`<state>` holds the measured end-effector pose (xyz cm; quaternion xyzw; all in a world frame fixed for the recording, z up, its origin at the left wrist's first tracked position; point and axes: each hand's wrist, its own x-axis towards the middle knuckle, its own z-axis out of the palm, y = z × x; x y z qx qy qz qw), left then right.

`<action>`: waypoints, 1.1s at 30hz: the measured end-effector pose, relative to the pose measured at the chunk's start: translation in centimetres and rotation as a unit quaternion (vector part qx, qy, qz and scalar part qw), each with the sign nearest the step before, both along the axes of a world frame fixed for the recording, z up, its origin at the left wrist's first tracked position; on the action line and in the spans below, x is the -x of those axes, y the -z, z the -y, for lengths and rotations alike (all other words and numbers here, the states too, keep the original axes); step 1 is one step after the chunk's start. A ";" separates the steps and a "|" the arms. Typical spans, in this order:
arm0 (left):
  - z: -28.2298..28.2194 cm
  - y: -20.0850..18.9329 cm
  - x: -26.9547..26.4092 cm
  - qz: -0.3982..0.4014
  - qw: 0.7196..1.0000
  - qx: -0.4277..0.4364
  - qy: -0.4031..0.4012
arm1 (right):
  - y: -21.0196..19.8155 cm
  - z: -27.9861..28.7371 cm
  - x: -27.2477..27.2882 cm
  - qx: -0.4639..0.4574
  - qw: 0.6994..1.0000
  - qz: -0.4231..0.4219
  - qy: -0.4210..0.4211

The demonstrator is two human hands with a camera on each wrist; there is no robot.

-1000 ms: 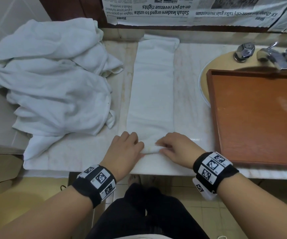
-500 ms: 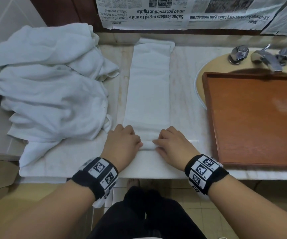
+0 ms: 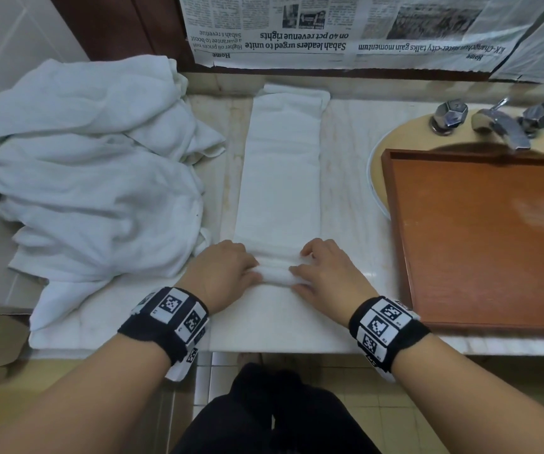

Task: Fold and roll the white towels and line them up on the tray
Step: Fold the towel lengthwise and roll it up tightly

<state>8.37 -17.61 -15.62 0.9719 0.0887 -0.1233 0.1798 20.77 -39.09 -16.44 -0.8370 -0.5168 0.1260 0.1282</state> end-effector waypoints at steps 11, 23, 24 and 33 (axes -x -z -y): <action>1.2 0.4 -0.3 0.093 0.989 -0.069 -0.087 | -1.3 -2.0 -3.0 0.034 0.979 -0.183 0.083; -0.1 1.1 -2.0 0.092 0.986 -0.138 0.030 | -0.7 -2.8 -2.4 0.067 0.995 -0.010 0.078; -0.6 1.1 -2.3 0.090 0.987 -0.127 0.036 | -0.7 -2.8 -2.9 0.075 0.994 -0.045 0.071; -1.9 -0.5 -5.3 0.033 0.996 0.004 -0.086 | -0.8 -3.5 -4.8 0.029 0.990 -0.091 0.099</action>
